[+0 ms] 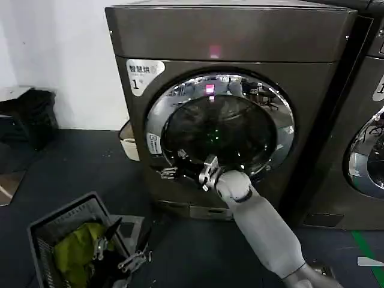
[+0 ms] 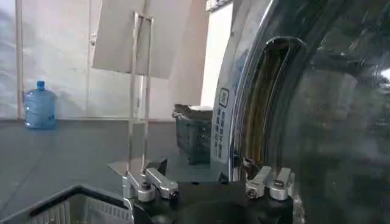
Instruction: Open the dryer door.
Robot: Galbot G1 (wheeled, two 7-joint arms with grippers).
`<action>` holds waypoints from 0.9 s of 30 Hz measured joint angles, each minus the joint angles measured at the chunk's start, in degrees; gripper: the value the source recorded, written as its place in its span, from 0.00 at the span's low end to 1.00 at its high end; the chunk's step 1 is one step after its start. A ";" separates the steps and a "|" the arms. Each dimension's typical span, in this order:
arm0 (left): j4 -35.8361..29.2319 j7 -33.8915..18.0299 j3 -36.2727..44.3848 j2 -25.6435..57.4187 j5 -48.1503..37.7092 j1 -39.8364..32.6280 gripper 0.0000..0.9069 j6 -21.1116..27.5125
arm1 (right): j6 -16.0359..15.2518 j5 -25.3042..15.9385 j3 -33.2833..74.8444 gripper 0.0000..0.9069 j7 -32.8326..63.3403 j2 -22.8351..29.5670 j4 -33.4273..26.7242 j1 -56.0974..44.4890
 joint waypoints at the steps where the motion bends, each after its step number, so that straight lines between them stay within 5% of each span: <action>1: 0.40 -0.12 -0.38 0.29 -0.26 -0.40 1.00 0.33 | 0.05 0.03 0.01 1.00 -0.76 -0.15 0.07 0.00; 14: 6.88 -2.51 -7.14 5.13 -6.00 -7.22 1.00 2.70 | -0.92 1.79 1.39 1.00 -12.10 -2.59 4.18 -2.38; 27: 14.39 0.57 -15.72 13.58 -14.13 -15.80 1.00 3.11 | -0.96 -1.60 5.05 1.00 -25.79 -6.57 12.31 -8.06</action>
